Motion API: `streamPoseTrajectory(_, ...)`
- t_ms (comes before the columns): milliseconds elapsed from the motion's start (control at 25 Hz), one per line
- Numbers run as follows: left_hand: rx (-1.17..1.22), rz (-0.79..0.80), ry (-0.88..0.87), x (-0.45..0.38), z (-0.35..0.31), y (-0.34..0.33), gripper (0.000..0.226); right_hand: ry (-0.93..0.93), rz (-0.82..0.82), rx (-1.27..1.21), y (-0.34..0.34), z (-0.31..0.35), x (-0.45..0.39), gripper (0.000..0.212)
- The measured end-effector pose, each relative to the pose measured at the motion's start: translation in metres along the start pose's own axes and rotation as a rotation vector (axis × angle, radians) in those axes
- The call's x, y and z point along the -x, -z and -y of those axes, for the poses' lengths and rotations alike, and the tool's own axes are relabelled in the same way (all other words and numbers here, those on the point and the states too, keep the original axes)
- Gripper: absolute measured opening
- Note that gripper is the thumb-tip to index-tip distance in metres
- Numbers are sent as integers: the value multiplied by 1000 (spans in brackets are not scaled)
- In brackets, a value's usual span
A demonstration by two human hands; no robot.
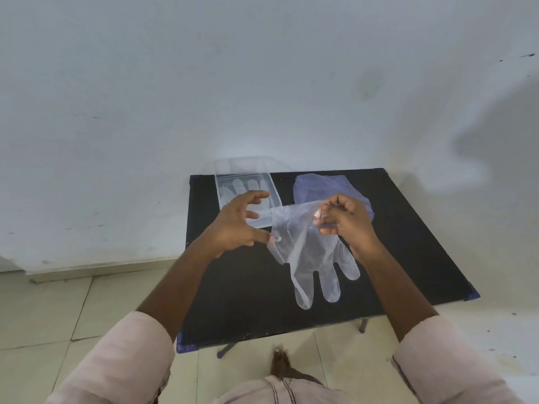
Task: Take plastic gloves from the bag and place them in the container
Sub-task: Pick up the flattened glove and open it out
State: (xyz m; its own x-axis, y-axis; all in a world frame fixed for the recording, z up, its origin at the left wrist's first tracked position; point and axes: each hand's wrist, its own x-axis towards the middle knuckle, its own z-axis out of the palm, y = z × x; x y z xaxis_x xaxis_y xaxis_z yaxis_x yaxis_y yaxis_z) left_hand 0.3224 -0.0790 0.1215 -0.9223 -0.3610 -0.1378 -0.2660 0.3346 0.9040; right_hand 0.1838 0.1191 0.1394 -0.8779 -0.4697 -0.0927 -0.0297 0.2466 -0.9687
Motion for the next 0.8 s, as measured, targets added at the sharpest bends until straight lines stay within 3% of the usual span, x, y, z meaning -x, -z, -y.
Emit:
streamPoseTrajectory(120, 293, -12, 30, 10, -4, -28, 92, -24, -12, 1, -7, -1, 0, 9)
streamPoseTrajectory(280, 435, 67, 120, -1, 8, -39, 88, -30, 29, 7, -9, 0, 3, 7)
streamPoseTrajectory(600, 477, 403, 166, -32, 16, -30, 41, -21, 80, 42, -7, 5, 7, 7)
streamPoseTrajectory(800, 468, 437, 165, -40, 18, -30, 21, -1, 77, 119, -1, 4, 3, 7)
